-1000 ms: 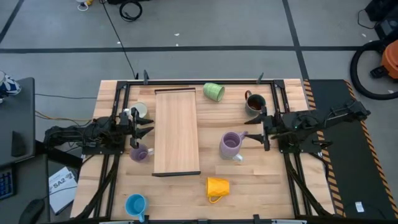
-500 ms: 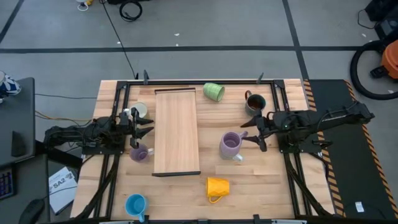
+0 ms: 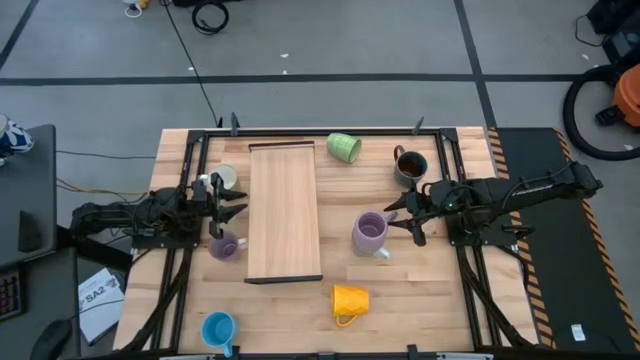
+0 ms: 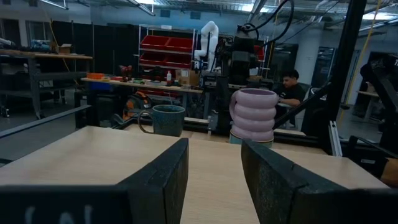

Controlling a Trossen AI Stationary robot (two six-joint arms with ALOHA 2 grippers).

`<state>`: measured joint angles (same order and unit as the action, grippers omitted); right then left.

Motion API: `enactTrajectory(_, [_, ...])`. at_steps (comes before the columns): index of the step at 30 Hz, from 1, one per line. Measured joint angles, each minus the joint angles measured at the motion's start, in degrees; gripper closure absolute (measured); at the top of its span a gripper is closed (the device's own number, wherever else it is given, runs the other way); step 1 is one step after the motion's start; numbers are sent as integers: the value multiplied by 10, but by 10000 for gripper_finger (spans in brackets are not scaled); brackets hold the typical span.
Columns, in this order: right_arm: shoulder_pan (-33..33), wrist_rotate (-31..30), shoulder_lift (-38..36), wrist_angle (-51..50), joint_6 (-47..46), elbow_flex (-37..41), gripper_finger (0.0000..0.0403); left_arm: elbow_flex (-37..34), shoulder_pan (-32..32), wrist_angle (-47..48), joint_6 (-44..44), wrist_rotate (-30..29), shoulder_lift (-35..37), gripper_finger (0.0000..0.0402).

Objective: Place coffee mugs
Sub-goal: Put the light purple mug on the shelf

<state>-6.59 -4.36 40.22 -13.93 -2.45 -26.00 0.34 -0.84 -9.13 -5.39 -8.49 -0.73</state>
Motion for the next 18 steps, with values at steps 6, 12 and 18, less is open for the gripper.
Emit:
enactTrajectory(6, [0, 0, -1, 4, 1, 0, 277, 0, 0, 0, 0, 0, 0, 246])
enactTrajectory(12, [0, 0, -1, 4, 2, 0, 328, 0, 0, 0, 0, 0, 0, 246])
enactTrajectory(18, [0, 4, -1, 6, 24, 0, 345, 0, 0, 0, 0, 0, 0, 246])
